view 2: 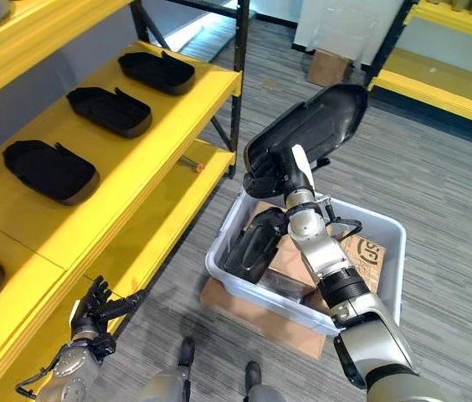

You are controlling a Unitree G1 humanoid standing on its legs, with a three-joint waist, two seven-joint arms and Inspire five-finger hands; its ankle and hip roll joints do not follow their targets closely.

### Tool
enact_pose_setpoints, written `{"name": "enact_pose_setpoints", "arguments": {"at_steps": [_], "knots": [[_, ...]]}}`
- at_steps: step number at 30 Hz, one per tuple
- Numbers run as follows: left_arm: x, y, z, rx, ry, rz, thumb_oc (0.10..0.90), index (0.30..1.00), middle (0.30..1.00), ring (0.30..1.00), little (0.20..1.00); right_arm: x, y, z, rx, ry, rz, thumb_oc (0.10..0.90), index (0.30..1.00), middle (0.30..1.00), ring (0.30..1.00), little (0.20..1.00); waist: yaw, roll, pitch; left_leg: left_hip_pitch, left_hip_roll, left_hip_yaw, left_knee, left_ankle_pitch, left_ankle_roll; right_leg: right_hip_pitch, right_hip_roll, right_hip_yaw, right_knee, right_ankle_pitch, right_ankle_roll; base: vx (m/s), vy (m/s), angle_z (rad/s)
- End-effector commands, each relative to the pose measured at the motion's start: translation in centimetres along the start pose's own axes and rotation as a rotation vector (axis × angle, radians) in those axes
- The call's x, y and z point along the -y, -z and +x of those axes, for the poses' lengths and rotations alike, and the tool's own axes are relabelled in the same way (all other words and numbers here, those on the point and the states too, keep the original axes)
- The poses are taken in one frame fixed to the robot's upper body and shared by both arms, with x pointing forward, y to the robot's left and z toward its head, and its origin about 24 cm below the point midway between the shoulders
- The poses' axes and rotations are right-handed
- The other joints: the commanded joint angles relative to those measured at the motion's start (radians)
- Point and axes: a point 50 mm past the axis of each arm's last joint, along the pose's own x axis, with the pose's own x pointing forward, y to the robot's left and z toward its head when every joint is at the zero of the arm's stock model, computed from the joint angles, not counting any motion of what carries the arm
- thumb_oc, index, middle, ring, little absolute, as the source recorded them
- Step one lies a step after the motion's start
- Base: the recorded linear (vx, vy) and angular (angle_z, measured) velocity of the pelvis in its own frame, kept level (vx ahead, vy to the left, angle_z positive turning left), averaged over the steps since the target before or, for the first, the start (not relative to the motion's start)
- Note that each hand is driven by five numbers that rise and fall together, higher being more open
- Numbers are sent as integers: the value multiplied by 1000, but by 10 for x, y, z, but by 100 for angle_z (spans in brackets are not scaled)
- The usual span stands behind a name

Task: Move parts from the plastic box to the shelf.

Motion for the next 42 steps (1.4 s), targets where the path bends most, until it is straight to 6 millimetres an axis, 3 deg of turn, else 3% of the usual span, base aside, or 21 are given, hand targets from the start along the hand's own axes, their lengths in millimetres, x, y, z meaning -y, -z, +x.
{"name": "enact_pose_setpoints", "arguments": {"at_steps": [1, 15, 19, 20, 22, 24, 25, 26, 28, 29, 32, 35, 36, 37, 38, 39, 42], "knots": [[-3, -27, 1, 132, 43, 83, 900, 1000, 1000, 1000, 1000, 30, -67, 4, 323, 112, 40, 400, 300, 300, 300, 300, 5, -70, -119, 16, -16, 43, 32, -73, 10, -9, 0, 8, 50, -32, 9, -103, -163, 33], [-9, -6, -10, 63, 29, 57, 900, 1000, 1000, 1000, 1000, 20, -75, 2, 369, 60, 15, 400, 300, 300, 300, 300, 39, -7, -83, -2, 49, -32, -19, 69, -46, 38, 54, -68, 13, -40, -52, -87, -107, 16], [-14, -1, -12, 43, 11, 56, 900, 1000, 1000, 1000, 1000, 27, -90, 5, 417, 69, -15, 400, 300, 300, 300, 300, 53, 16, -50, -43, 51, -48, -60, 148, -68, 20, 51, -97, -14, -14, -57, -150, -59, 27], [-15, -1, -12, 45, 6, 49, 900, 1000, 1000, 1000, 1000, 29, -93, 5, 426, 72, -24, 400, 300, 300, 300, 300, 55, 20, -48, -53, 54, -26, -67, 153, -69, 17, 46, -107, -19, -10, -56, -97, -41, 35], [-16, 1, -12, 35, 5, 50, 900, 1000, 1000, 1000, 1000, 34, -92, 3, 432, 85, -33, 400, 300, 300, 300, 300, 46, 18, -42, -63, 69, 59, -73, 149, -73, 11, 29, -137, -26, -9, -52, -103, -39, 53], [-9, 2, -8, 24, 33, 58, 900, 1000, 1000, 1000, 1000, 47, -80, -1, 408, 127, -55, 400, 300, 300, 300, 300, 7, 12, -45, -90, 128, 294, -37, 137, -75, -1, -1, -221, -27, -2, -44, -137, -69, 79], [-7, 2, -7, 22, 48, 57, 900, 1000, 1000, 1000, 1000, 53, -76, -2, 394, 147, -72, 400, 300, 300, 300, 300, -5, 13, -46, -84, 150, 372, -30, 141, -83, 3, -8, -260, -23, -8, -41, -34, -79, 150], [-5, 1, -7, 24, 57, 53, 900, 1000, 1000, 1000, 1000, 56, -74, -4, 387, 161, -87, 400, 300, 300, 300, 300, -11, 16, -50, -65, 174, 394, -28, 145, -104, 9, -11, -275, -20, -19, -34, -60, -37, 181], [-2, 5, -10, 19, 66, 36, 900, 1000, 1000, 1000, 1000, 57, -68, -8, 375, 175, -79, 400, 300, 300, 300, 300, -14, 18, -39, -36, 227, 390, 38, 150, -105, 12, -14, -305, -7, -15, -47, -134, -8, 158], [-1, 5, -14, 24, 70, 36, 900, 1000, 1000, 1000, 1000, 50, -68, -7, 374, 173, -61, 400, 300, 300, 300, 300, -4, 5, -32, -22, 243, 296, 147, 116, -98, 7, -26, -305, 6, -23, -58, -101, -10, 74], [1, 3, -16, 31, 86, 36, 900, 1000, 1000, 1000, 1000, 49, -69, -4, 374, 178, -50, 400, 300, 300, 300, 300, -9, 0, -29, 9, 269, 260, 187, 96, -95, -3, -33, -324, 21, -31, -64, -84, -1, 28], [5, -1, -14, 47, 109, 34, 900, 1000, 1000, 1000, 1000, 52, -69, -3, 367, 194, -41, 400, 300, 300, 300, 300, -30, 15, -35, 89, 324, 262, 140, 110, -107, -30, -52, -373, 56, -41, -61, -86, 85, 61], [5, -1, -14, 47, 109, 34, 900, 1000, 1000, 1000, 1000, 52, -69, -2, 367, 194, -41, 400, 300, 300, 300, 300, -30, 15, -34, 91, 324, 261, 137, 112, -107, -30, -52, -374, 58, -43, -61, -76, 177, 78], [7, -7, -12, 62, 124, 40, 900, 1000, 1000, 1000, 1000, 57, -66, -2, 351, 207, -54, 400, 300, 300, 300, 300, -42, 31, -44, 123, 352, 267, 110, 126, -118, -53, -80, -408, 98, -48, -56, -47, 135, 38], [7, -7, -12, 63, 124, 40, 900, 1000, 1000, 1000, 1000, 57, -66, -2, 351, 207, -54, 400, 300, 300, 300, 300, -43, 31, -44, 122, 352, 265, 109, 127, -118, -54, -81, -409, 102, -50, -55, 0, 260, 69], [8, -10, -11, 70, 138, 46, 900, 1000, 1000, 1000, 1000, 61, -62, -3, 332, 220, -63, 400, 300, 300, 300, 300, -53, 49, -61, 161, 343, 275, 56, 79, -127, -70, -105, -419, 146, -66, -37, 50, 184, 74], [8, -9, -13, 71, 141, 51, 900, 1000, 1000, 1000, 1000, 60, -55, -7, 314, 225, -46, 400, 300, 300, 300, 300, -55, 60, -78, 177, 317, 314, 6, 0, -129, -74, -140, -427, 166, -45, -15, 42, 215, 70]]}}
